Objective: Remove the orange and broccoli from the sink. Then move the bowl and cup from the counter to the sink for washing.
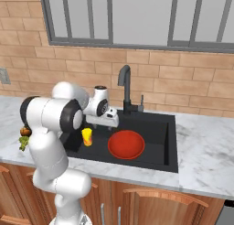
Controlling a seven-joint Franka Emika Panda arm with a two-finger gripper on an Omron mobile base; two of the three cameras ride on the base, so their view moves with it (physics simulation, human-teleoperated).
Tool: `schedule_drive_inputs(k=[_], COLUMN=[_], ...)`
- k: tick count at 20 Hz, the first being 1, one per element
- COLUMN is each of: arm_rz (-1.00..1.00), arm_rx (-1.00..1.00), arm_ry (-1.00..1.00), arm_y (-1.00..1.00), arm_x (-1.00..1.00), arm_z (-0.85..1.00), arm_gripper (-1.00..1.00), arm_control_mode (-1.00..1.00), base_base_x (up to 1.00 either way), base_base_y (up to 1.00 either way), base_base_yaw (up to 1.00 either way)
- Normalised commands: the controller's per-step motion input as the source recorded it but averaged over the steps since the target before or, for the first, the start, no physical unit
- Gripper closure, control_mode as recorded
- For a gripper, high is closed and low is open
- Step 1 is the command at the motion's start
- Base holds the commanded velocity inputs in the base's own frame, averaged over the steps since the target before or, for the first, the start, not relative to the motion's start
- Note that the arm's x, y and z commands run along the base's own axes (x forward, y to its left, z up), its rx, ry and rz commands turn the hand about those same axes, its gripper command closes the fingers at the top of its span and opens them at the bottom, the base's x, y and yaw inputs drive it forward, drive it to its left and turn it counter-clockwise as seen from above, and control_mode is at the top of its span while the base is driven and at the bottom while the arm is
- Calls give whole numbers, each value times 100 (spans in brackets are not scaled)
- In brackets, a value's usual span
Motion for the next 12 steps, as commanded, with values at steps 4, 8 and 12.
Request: schedule_drive_inputs(k=[4,8,12], arm_rz=[0,0,0], arm_rx=[6,1,0], arm_ry=[-18,-20,-19], arm_y=[1,3,2], arm_x=[-34,-34,-33], arm_z=[43,45,45], arm_gripper=[-100,-100,-100], arm_control_mode=[-100,-100,-100], base_base_x=[0,0,0], base_base_y=[0,0,0], base_base_yaw=[0,0,0])
